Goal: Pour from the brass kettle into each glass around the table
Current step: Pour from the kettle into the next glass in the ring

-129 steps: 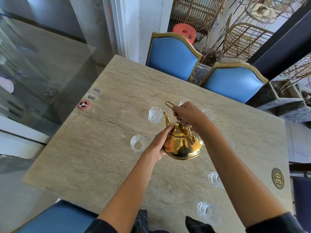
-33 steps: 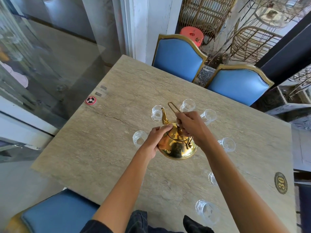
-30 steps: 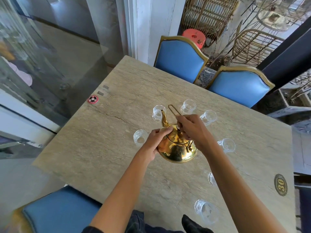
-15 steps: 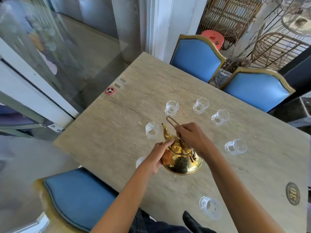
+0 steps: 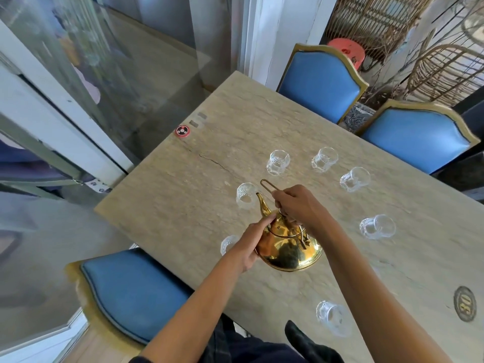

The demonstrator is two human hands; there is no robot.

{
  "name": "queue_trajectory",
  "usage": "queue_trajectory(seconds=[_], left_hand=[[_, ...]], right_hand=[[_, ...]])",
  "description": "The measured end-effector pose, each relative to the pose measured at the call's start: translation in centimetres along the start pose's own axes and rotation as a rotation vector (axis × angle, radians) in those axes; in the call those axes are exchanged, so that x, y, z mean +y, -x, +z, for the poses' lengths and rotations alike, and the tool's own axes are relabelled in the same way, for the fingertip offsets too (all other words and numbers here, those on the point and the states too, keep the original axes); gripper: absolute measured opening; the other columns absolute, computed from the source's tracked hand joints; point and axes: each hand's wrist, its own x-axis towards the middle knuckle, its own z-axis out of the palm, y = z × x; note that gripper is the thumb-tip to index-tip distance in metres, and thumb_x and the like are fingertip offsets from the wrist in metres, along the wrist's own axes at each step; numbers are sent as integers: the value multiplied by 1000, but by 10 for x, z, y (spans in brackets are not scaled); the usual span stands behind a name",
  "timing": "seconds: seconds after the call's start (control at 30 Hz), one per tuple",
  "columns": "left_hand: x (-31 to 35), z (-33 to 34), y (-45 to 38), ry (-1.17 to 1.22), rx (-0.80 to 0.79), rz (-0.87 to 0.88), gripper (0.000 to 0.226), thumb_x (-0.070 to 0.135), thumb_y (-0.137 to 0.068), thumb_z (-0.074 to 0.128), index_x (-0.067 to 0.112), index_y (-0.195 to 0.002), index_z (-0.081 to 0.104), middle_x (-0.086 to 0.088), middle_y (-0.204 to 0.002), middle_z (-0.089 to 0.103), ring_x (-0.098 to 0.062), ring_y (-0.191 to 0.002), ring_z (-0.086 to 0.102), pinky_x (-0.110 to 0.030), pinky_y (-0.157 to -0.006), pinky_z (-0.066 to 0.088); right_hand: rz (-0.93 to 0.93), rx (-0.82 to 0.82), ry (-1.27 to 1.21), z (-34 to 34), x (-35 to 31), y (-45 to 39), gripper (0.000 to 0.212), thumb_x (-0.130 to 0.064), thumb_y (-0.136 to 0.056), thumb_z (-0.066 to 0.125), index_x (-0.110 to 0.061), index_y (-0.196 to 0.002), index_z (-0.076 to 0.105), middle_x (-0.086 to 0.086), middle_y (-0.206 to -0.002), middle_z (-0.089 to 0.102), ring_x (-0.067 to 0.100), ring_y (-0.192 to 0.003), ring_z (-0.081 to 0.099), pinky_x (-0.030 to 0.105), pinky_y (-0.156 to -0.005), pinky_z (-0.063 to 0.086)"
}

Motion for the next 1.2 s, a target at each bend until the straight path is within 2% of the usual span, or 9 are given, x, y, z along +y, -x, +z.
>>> queue_trajectory(seconds=[0.17,0.33,0.5,0.67,0.97,1.03,1.13,1.2], left_hand=[[-1,-2,-1,26,-8,-11,32,57,-109,62,30,-116,77,0,-115,84,-20,-114,75,-45,-111,58],[-3,-3,-1,44,-18,-13,33,57,-108,63,29,-118,77,-2,-119,84,-23,-119,74,-50,-118,56],[-5,-2,-1,51,-26,-11,38,59,-107,64,28,-123,78,-4,-122,84,-24,-123,75,-49,-115,58],[-7,-1,-1,43,-20,-6,47,61,-106,65,26,-136,75,-7,-135,81,-29,-133,72,-54,-121,54],[-7,1,2,28,-23,-21,42,64,-104,65,30,-127,78,-6,-133,82,-28,-132,72,-56,-121,53],[-6,1,3,35,-21,-22,41,63,-105,65,30,-124,79,-4,-128,84,-27,-130,73,-55,-120,54],[-6,1,5,46,-16,-13,35,59,-107,64,28,-114,81,3,-104,89,-22,-114,77,-47,-112,60],[-5,1,7,41,-22,-7,34,57,-108,63,28,-111,81,5,-97,89,-20,-110,78,-46,-107,60]], right_hand=[[15,-2,-6,4,0,-3,29,-25,-96,54,-9,-72,58,10,-60,37,16,-44,29,26,-46,24],[19,-10,24,5,0,-4,29,-24,-97,53,-9,-72,57,9,-58,37,17,-43,29,27,-47,24],[36,-18,31,5,0,-4,28,-21,-95,53,-7,-72,58,5,-53,38,16,-40,31,24,-44,25],[42,-18,37,4,-1,-2,29,-21,-96,53,-5,-72,58,5,-54,40,15,-39,31,23,-43,26],[45,-22,8,3,-2,3,29,-19,-97,53,-6,-72,57,5,-56,38,14,-42,28,23,-42,23],[37,-18,14,3,-2,4,28,-20,-97,53,-6,-73,57,7,-58,38,15,-42,28,24,-43,23],[31,-14,21,2,-3,5,30,-20,-97,53,-6,-72,58,6,-56,39,14,-42,30,22,-42,26],[27,-11,22,1,-3,6,29,-20,-97,53,-6,-72,58,7,-57,40,14,-42,30,22,-41,26]])
